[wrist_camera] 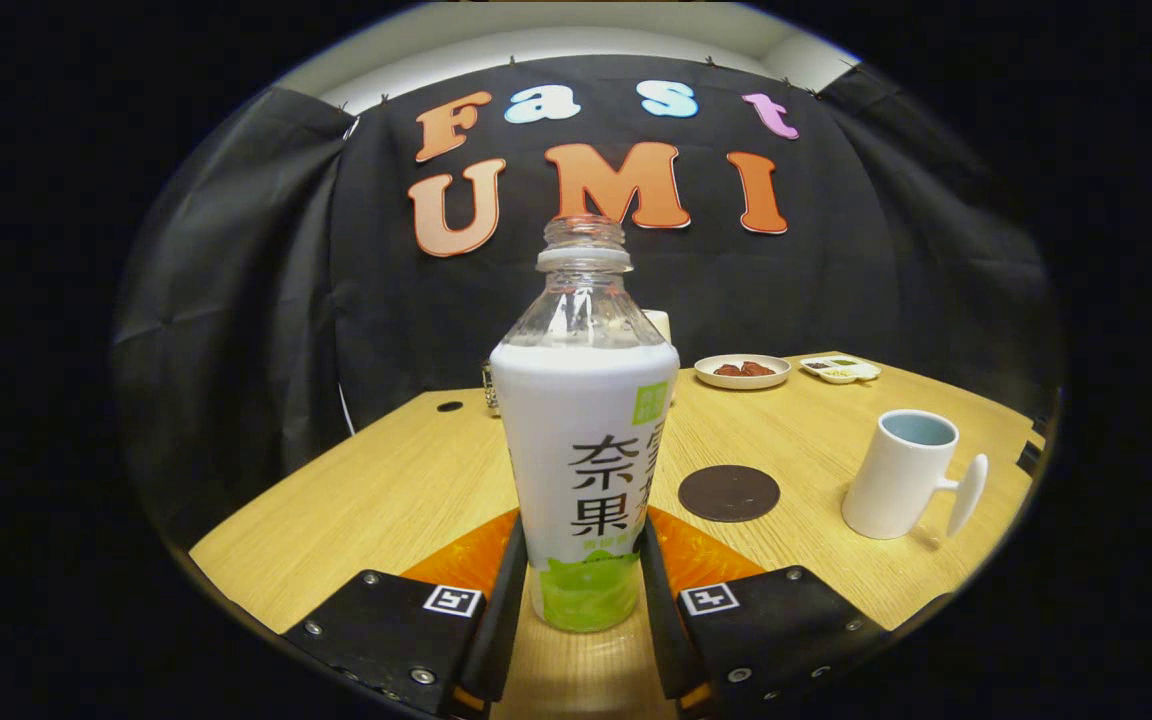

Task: Take the bottle from table, then pour the juice into the cup, finally place the bottle on the coaster

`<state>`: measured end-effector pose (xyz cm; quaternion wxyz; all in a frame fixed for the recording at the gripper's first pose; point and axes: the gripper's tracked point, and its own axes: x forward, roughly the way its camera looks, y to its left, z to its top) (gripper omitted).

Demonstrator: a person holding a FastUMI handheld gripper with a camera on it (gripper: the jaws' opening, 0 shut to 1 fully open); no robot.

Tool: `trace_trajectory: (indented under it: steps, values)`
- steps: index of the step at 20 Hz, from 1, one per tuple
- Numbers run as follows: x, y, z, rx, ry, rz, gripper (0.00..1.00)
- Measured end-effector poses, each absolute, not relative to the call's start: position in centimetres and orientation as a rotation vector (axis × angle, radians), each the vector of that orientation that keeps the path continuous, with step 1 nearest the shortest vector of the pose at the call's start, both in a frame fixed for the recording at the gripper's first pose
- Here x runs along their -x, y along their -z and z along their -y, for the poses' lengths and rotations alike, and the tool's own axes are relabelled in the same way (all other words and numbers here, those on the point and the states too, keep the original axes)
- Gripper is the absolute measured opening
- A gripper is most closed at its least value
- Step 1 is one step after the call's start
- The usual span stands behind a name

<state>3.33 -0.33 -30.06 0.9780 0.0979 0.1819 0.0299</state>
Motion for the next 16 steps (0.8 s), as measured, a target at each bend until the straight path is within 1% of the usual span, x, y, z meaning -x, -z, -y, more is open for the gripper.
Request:
trace_trajectory:
  steps: [7,11,16]
  values:
    - [-5.8,28.7,0.1,-0.535,-0.094,-0.352,0.58]
    - [-6.9,28.1,1.1,-0.695,-0.071,-0.350,0.58]
    - [-8.5,26.6,2.9,-0.954,-0.028,-0.281,0.57]
